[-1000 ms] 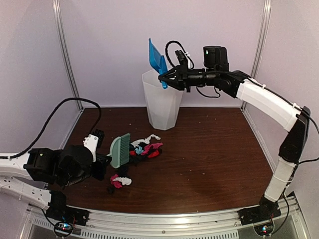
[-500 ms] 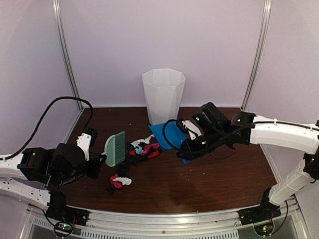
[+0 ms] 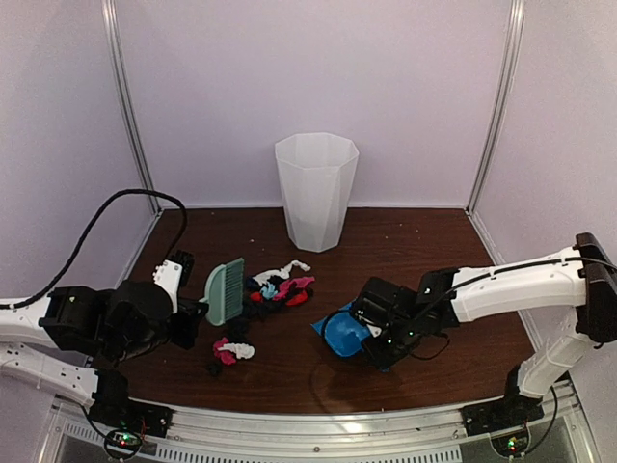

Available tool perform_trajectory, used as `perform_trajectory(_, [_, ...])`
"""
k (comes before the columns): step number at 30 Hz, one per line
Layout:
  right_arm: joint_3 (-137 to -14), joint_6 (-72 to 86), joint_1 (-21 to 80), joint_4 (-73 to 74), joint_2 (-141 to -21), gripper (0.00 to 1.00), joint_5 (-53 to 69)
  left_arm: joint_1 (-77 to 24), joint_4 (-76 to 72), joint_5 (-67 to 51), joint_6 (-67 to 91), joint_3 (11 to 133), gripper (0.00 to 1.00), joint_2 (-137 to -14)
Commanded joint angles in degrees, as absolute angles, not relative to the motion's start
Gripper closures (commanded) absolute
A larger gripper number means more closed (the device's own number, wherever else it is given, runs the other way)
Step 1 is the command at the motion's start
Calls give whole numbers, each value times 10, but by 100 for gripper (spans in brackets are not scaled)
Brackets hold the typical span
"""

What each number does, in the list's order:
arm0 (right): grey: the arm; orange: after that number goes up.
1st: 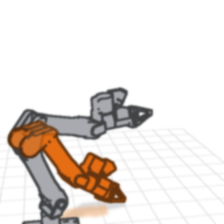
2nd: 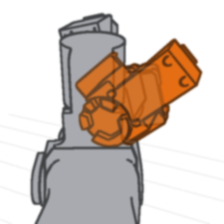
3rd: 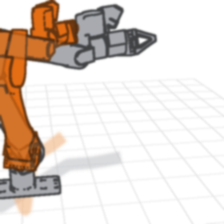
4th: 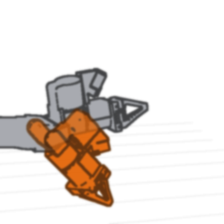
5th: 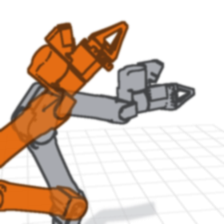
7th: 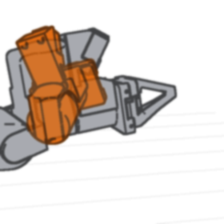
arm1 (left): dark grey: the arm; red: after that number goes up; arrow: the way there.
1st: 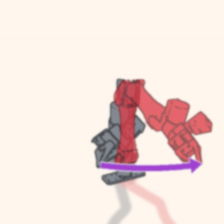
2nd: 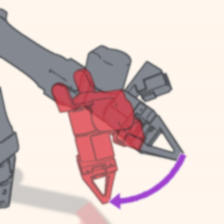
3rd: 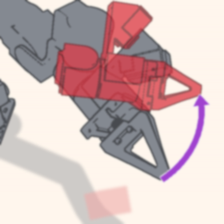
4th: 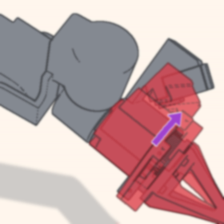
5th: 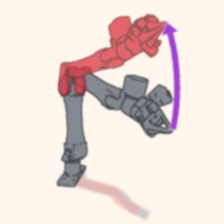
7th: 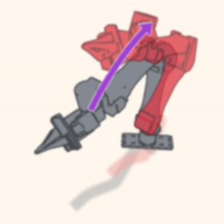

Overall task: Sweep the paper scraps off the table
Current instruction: Put down the dustpan at the center of the board, then pick up the dustpan from the center of the board.

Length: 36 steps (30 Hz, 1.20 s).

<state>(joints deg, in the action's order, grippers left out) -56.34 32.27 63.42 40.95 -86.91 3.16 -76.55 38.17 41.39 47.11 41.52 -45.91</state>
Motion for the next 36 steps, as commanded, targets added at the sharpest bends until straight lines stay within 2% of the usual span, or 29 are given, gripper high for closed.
perform_trajectory(1, [-553,339,649,401,-924,100,6,-764,370,424,477,416,100,-464])
perform_trajectory(6, [-560,330,654,377,-976,98,10,-764,370,424,476,415,100,-466])
perform_trajectory(10, [-564,321,660,367,-992,85,19,-764,370,425,475,413,100,-459])
perform_trajectory(17, [-581,326,664,379,-963,50,-14,-764,370,421,476,409,100,-452])
perform_trajectory(21, [-584,325,665,369,-923,35,-35,-764,370,420,477,409,100,-454])
perform_trajectory(23, [-569,323,668,347,-893,18,-51,-764,370,420,478,409,100,-454])
perform_trajectory(24, [-555,321,671,330,-867,3,-59,-764,369,420,479,409,100,-452])
perform_trajectory(25, [-538,319,674,307,-845,1,-65,-764,369,421,478,408,100,-452])
perform_trajectory(31, [-357,340,706,123,-682,0,-161,-763,345,415,463,400,100,-442])
perform_trajectory(36, [-219,358,723,-46,-588,0,-175,-763,332,414,454,398,100,-443])
